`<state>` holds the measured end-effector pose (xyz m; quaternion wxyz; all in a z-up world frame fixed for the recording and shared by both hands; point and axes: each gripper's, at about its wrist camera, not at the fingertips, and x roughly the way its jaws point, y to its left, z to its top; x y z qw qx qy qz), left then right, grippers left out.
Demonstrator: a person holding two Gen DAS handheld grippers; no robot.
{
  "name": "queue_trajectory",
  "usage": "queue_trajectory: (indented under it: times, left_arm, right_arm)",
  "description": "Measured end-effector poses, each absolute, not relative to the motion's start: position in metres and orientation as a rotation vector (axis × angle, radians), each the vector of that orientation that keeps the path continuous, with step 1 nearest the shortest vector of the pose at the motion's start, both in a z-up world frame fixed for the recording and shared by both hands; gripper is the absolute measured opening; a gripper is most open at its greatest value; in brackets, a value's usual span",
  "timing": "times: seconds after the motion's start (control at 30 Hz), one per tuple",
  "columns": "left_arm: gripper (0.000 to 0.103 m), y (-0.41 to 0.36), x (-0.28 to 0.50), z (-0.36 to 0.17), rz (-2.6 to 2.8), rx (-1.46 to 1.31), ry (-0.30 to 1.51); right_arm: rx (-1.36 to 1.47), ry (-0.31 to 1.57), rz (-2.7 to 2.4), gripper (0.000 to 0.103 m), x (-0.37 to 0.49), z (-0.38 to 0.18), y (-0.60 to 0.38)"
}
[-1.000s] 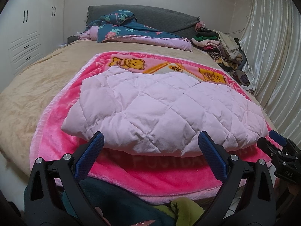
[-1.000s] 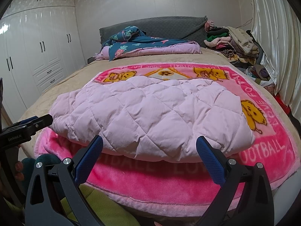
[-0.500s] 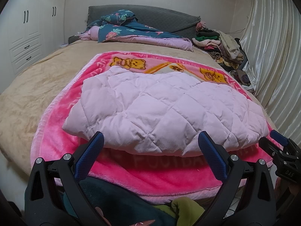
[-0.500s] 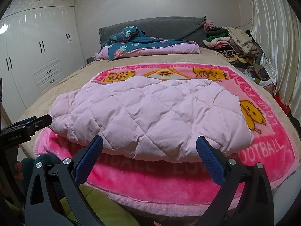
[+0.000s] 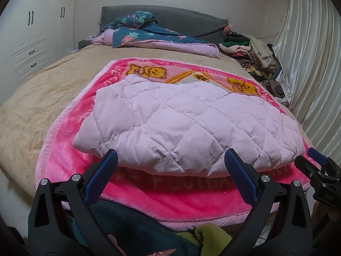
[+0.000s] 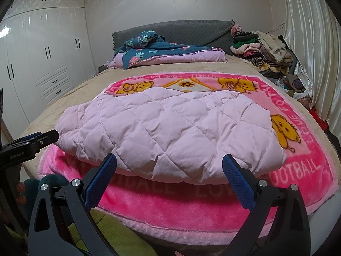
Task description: Fold large clothes
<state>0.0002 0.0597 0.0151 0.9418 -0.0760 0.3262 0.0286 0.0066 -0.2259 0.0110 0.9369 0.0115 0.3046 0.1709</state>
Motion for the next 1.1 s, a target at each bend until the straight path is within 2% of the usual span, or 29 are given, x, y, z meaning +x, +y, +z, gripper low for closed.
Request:
queue_trajectory:
  times: [1.1]
  left_arm:
    - [0.094, 0.061, 0.007, 0.015, 0.075, -0.165, 0.673]
  right_arm:
    - [0.017, 0.601, 0.276, 0.099, 0.010, 0.015, -0.244]
